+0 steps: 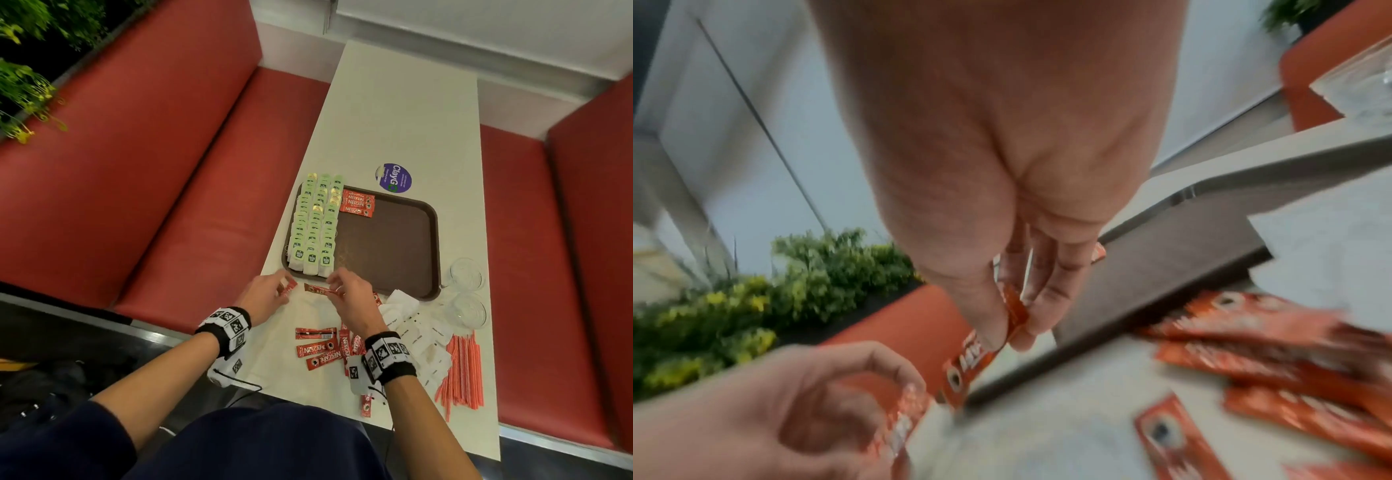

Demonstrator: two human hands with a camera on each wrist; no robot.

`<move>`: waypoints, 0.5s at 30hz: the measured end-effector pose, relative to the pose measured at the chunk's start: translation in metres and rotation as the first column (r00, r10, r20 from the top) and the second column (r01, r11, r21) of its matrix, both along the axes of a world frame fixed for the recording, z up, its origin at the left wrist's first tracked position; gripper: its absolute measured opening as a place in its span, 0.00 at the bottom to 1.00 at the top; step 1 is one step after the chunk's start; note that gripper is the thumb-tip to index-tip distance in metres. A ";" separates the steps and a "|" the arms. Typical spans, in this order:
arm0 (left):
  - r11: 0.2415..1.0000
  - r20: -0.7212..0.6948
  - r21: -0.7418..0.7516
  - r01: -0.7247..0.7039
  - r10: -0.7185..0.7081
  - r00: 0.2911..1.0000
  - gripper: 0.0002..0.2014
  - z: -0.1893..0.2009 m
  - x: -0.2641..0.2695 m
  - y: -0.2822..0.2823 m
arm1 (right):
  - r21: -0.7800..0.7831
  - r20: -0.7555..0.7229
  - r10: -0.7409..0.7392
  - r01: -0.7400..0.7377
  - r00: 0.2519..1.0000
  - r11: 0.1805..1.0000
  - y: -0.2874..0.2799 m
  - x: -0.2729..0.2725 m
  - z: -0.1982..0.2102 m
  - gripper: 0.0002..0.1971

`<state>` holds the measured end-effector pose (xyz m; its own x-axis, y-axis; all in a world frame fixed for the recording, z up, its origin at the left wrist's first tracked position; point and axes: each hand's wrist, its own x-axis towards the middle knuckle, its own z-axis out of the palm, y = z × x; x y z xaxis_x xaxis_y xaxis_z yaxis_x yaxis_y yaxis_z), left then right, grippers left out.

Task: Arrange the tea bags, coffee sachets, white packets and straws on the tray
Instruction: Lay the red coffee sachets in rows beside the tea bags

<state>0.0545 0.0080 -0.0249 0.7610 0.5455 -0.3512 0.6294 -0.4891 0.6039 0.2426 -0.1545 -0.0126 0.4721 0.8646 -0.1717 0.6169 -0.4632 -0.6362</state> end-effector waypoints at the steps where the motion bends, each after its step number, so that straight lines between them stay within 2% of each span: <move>1: 0.995 0.079 -0.074 -0.066 0.072 0.994 0.22 0.006 -0.001 0.001 | 0.040 -0.026 -0.013 0.014 1.000 0.999 0.000 0.002 0.010 0.09; 3: 0.976 0.203 -0.173 -0.132 0.167 0.965 0.24 0.022 0.001 0.001 | 0.078 -0.048 -0.012 0.016 0.999 0.997 0.002 0.004 0.036 0.07; 6: 0.963 0.305 -0.244 -0.112 0.186 0.934 0.11 0.043 0.010 0.002 | 0.087 -0.092 0.074 -0.066 0.993 0.994 0.007 0.007 0.075 0.07; 8: 0.936 0.343 -0.346 -0.066 0.191 0.920 0.07 0.055 0.017 0.000 | 0.078 -0.171 0.149 -0.138 0.974 0.987 0.013 0.009 0.095 0.13; 10: 0.895 0.352 -0.445 -0.012 0.187 0.917 0.13 0.069 0.023 -0.004 | 0.049 -0.234 0.176 -0.169 0.956 0.984 0.019 0.012 0.109 0.20; 12: 0.886 0.353 -0.462 0.034 0.149 0.924 0.15 0.081 0.026 -0.007 | 0.032 -0.198 0.151 -0.147 0.968 0.989 0.025 0.016 0.115 0.24; 15: 0.886 0.373 -0.457 0.075 0.115 0.921 0.11 0.086 0.028 -0.005 | 0.057 -0.046 0.085 -0.082 0.995 0.995 0.033 0.020 0.121 0.28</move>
<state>0.0827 0.0026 0.0612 0.8760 0.4134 -0.2485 0.3112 -0.0907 0.9460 0.2622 -0.1211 0.1081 0.3904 0.9093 -0.1440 0.6195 -0.3752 -0.6895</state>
